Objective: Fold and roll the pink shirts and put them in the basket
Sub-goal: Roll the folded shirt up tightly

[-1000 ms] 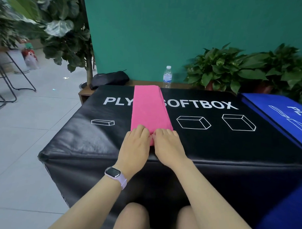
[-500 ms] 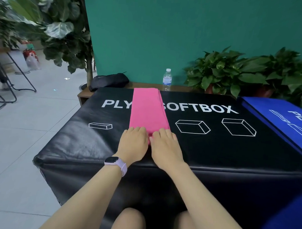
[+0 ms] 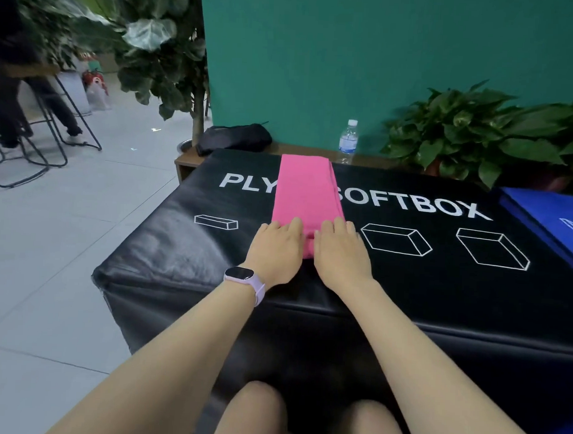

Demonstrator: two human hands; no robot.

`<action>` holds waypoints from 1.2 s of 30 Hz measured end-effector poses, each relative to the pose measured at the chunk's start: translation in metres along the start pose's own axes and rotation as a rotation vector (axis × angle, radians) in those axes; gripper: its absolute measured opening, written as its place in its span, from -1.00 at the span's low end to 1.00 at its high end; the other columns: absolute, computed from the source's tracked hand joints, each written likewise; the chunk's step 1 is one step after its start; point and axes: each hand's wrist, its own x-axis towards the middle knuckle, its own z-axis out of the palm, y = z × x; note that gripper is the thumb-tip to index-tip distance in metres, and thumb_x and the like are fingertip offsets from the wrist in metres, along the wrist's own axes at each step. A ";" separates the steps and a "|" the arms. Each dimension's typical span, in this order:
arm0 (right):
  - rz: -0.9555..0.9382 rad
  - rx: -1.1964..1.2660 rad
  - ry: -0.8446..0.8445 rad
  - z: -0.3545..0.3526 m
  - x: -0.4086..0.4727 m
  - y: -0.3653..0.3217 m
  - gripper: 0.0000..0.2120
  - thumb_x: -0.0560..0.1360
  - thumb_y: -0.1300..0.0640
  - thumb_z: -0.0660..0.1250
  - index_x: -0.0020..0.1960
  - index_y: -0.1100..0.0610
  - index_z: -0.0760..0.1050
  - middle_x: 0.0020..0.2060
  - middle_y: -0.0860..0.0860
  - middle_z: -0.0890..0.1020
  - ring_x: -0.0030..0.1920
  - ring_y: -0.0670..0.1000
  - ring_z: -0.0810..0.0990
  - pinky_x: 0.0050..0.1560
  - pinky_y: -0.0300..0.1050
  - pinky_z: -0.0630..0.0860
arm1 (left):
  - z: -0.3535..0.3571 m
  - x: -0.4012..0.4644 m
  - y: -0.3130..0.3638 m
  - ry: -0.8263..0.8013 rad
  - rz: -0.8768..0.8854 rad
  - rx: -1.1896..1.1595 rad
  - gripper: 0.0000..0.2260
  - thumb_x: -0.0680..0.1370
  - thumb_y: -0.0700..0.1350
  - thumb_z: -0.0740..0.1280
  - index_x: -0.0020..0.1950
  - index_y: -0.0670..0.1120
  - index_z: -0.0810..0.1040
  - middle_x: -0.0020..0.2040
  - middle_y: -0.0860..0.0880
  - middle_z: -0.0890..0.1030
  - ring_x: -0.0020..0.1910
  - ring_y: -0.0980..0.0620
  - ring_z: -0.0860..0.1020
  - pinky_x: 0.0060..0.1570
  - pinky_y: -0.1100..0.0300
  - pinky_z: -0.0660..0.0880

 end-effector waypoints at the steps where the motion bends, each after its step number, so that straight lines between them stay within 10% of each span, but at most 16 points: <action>1: -0.024 -0.025 0.039 0.001 -0.005 -0.001 -0.68 0.72 0.03 0.02 0.14 0.18 0.47 0.06 0.10 0.54 0.07 0.14 0.48 0.09 0.03 0.41 | 0.000 0.004 0.000 -0.024 0.012 0.010 -0.96 0.62 -0.13 0.05 -0.03 -0.05 0.23 -0.12 -0.02 0.56 -0.23 -0.11 0.28 -0.21 0.06 0.08; 9: -0.002 -0.105 -0.072 0.005 0.014 -0.002 -0.49 0.70 -0.01 -0.20 0.13 0.11 0.52 0.01 0.05 0.64 0.03 0.16 0.57 0.02 0.04 0.38 | -0.003 0.002 0.005 -0.040 0.047 0.116 -0.82 0.60 -0.11 0.05 0.15 -0.06 0.35 0.06 -0.04 0.42 -0.04 -0.09 0.31 -0.13 0.08 0.10; 15: 0.212 0.007 -0.165 0.008 0.053 -0.012 -0.73 0.57 0.21 0.11 -0.01 0.10 0.59 -0.05 0.04 0.67 -0.15 0.15 0.58 -0.21 -0.04 0.37 | 0.006 0.002 -0.019 -0.033 0.109 -0.015 -0.76 0.68 -0.03 0.05 0.23 -0.07 0.42 0.10 0.00 0.46 0.06 -0.11 0.41 0.05 0.06 0.30; 25: 0.059 0.013 -0.046 0.023 -0.003 0.003 -0.50 0.70 -0.12 -0.03 0.42 0.20 0.36 0.32 0.15 0.44 0.34 0.19 0.36 0.49 0.12 0.19 | 0.021 0.045 -0.042 -0.157 0.190 -0.148 -0.73 0.71 0.01 0.01 0.09 -0.07 0.45 -0.09 0.04 0.43 -0.11 -0.10 0.39 -0.04 0.03 0.29; 30: 0.019 0.033 -0.015 0.014 0.005 0.002 -0.54 0.71 -0.11 -0.08 0.24 0.15 0.46 0.16 0.03 0.54 0.21 0.07 0.44 0.41 0.01 0.26 | 0.014 0.048 -0.026 -0.185 0.084 -0.210 -0.61 0.73 -0.04 -0.04 0.45 -0.14 0.38 0.18 -0.05 0.55 0.15 -0.16 0.51 0.05 0.05 0.35; 36: -0.007 0.041 -0.009 0.001 -0.014 0.006 -0.56 0.70 -0.09 -0.10 0.08 0.11 0.48 0.00 0.01 0.57 0.02 0.08 0.46 0.09 0.02 0.36 | -0.001 0.005 -0.001 -0.033 -0.052 -0.205 -0.58 0.72 0.07 -0.04 -0.03 -0.05 0.56 -0.27 0.05 0.51 -0.20 -0.12 0.54 -0.16 0.09 0.37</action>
